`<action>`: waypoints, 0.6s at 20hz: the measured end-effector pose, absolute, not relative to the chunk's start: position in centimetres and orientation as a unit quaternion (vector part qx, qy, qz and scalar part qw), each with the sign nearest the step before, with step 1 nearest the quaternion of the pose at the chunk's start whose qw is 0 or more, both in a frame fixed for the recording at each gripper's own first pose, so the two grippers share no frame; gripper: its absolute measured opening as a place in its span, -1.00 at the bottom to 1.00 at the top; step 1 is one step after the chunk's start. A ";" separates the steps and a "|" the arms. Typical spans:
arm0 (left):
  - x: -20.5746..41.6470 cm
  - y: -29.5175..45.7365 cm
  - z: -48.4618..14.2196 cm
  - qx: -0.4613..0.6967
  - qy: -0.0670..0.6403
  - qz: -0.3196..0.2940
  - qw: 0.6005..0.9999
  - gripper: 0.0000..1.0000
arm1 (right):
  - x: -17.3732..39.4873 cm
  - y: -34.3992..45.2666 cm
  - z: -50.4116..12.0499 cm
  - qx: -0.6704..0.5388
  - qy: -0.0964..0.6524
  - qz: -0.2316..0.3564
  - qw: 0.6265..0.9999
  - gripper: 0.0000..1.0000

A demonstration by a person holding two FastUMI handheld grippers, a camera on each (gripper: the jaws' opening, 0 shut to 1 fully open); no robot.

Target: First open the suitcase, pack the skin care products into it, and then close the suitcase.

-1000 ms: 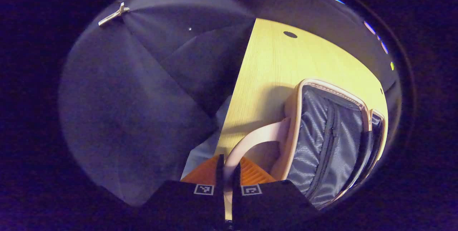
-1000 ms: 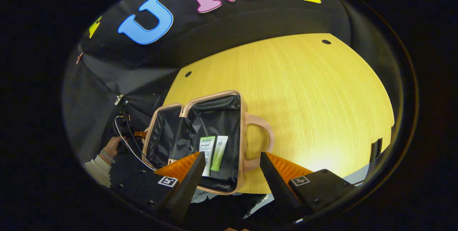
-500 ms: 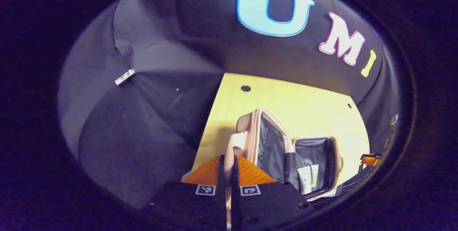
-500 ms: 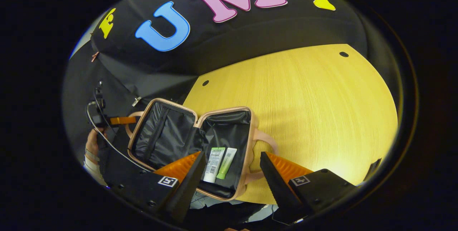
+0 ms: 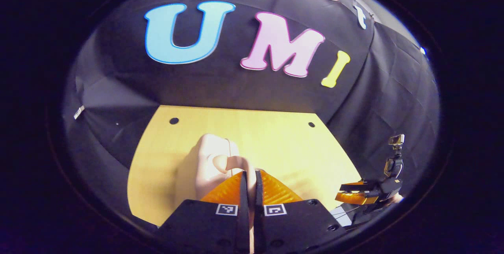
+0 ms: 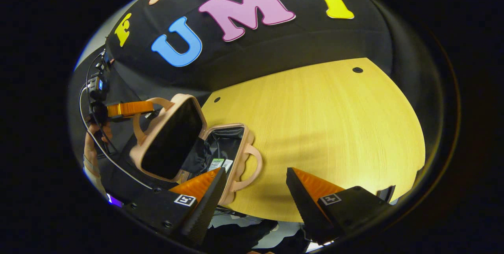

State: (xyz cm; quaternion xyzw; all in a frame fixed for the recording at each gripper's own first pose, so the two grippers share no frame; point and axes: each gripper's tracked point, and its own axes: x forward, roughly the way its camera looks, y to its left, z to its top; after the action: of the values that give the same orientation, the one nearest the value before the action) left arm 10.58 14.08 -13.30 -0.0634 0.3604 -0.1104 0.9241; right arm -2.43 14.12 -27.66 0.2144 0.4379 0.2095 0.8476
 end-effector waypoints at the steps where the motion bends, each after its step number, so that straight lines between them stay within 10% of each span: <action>1: 11.0 12.4 -15.3 -0.071 0.376 -0.119 0.916 -0.81 | -2.7 13.0 -27.7 0.217 0.436 0.205 0.849 0.94; 12: 9.1 5.6 -33.4 -0.060 0.497 -0.095 0.860 -0.71 | -6.2 2.6 -29.0 0.205 0.433 0.159 0.863 0.94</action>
State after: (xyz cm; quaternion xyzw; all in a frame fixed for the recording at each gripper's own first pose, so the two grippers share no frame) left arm 9.09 5.61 -33.37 -0.0600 0.4974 -0.0952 0.8602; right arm -6.22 2.63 -28.97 0.2050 0.4335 0.1589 0.8630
